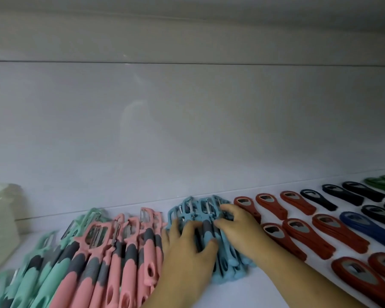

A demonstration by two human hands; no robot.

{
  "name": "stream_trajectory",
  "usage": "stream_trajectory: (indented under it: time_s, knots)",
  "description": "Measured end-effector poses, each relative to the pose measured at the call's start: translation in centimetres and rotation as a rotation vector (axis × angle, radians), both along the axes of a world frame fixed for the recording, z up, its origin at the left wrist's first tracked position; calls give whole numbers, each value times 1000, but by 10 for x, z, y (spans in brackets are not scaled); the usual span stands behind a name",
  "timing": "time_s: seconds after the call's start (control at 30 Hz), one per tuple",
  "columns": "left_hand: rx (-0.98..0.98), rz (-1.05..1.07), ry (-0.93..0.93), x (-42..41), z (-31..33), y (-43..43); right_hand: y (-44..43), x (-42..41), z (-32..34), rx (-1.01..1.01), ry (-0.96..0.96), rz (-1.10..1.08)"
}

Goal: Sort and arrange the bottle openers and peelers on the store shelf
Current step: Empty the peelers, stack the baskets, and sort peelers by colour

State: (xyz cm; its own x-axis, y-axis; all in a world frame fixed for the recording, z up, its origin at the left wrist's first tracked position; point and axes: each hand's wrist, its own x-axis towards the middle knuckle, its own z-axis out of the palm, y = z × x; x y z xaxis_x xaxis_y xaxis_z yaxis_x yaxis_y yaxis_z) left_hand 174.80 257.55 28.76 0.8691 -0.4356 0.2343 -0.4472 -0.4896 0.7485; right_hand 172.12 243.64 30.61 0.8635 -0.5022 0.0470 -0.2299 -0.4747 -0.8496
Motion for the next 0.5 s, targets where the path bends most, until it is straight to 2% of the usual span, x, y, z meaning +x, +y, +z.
stream_trajectory:
  time_s: [0.17, 0.27, 0.33, 0.5]
  knots:
    - [109, -102, 33, -8, 3, 3, 0, -3, 1, -25, 26, 100]
    - [339, -256, 5, -8, 14, 6, -1, 0, 0, -24, 15, 165]
    - [423, -295, 3, -5, 15, 7, -2, 2, -1, -22, 16, 190]
    - [295, -178, -22, -3, 3, 4, -1, 1, 1, 53, 0, 186]
